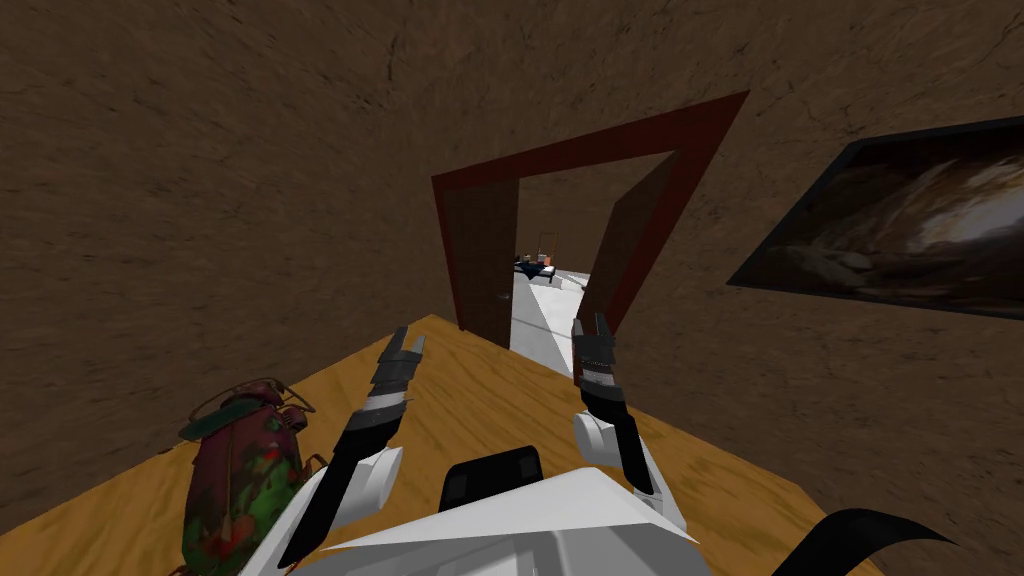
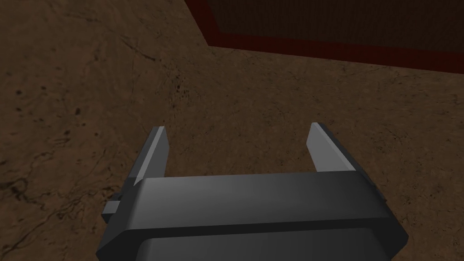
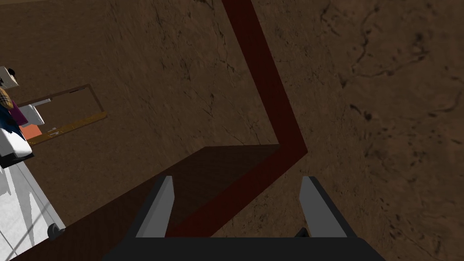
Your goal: Push the door open
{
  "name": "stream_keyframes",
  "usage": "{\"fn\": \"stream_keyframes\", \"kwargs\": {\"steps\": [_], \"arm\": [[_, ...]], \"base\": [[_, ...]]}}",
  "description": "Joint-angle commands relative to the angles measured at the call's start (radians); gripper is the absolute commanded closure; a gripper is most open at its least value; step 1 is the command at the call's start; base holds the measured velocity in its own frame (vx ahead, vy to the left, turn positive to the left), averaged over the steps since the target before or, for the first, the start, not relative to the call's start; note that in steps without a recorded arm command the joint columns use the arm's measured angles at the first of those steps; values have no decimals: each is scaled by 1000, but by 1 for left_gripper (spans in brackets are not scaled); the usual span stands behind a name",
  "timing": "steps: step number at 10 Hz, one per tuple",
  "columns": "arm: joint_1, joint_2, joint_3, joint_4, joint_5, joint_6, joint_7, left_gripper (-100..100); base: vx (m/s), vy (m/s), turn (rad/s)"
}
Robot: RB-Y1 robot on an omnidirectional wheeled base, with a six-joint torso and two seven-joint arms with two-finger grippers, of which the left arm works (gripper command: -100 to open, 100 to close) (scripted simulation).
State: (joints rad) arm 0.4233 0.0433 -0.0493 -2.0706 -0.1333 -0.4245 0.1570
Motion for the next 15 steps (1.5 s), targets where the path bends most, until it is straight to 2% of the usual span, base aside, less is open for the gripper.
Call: {"fn": "stream_keyframes", "kwargs": {"steps": [1,2,4,5,15], "arm": [[-10,4,0,31,-4,-12,3,-100],[-20,11,0,65,-10,-22,8,-100],[-30,18,-1,98,-15,-33,14,-100],[-40,24,-1,133,-20,-44,19,-100],[-95,49,-2,324,-49,-105,49,-100]], "base": [[90,-11,-48],[129,-26,-63],[126,2,-65],[138,5,-84],[105,-8,-57]]}}
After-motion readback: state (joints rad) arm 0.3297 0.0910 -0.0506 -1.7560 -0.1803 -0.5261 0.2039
